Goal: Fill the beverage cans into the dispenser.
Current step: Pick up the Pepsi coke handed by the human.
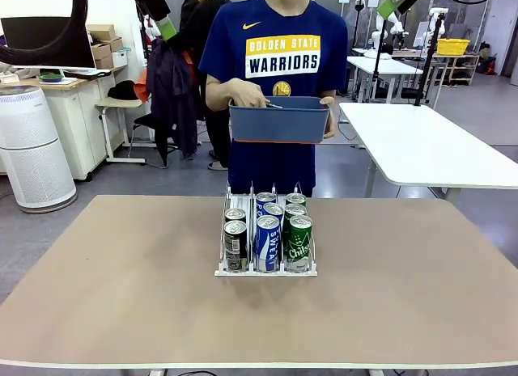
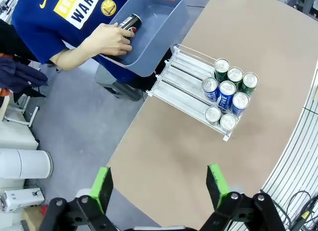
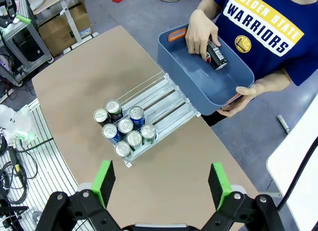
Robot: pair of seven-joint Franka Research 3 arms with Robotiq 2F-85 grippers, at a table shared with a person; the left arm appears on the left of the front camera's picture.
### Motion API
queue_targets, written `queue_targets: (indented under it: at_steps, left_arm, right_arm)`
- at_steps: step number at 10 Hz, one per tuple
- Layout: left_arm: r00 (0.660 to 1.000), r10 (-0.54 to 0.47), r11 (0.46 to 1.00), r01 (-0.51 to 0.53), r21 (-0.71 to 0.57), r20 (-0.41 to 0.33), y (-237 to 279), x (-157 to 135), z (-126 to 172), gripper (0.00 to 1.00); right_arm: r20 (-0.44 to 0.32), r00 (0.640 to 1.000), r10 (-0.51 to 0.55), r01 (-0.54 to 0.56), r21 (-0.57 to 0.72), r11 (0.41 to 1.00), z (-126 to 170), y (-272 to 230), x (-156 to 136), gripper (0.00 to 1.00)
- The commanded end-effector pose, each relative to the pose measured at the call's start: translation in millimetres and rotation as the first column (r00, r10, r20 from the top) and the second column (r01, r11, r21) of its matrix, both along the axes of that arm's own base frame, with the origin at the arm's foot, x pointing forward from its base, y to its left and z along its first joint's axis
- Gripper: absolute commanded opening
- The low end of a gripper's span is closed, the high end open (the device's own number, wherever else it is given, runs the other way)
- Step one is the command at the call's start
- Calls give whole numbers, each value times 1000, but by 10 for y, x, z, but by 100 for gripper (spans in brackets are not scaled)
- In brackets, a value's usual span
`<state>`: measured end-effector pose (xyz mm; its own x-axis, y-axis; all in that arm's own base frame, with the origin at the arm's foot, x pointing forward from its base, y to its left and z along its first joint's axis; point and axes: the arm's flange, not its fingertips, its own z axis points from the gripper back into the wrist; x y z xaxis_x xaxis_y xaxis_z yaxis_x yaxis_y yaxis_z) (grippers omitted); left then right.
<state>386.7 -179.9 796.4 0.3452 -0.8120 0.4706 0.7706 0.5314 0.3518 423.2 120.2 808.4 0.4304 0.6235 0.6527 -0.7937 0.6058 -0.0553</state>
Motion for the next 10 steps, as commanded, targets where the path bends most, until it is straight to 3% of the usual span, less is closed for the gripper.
queue_targets:
  at_steps: [1,10]
  left_arm:
    - [1000,-14,1000,14,11,7,-19,13,-9,100]
    - [1000,-14,1000,14,11,7,-19,13,-9,100]
  right_arm:
    - [-2,1000,3,-3,2,1000,-5,1,-6,100]
    - [-2,1000,3,-3,2,1000,-5,1,-6,100]
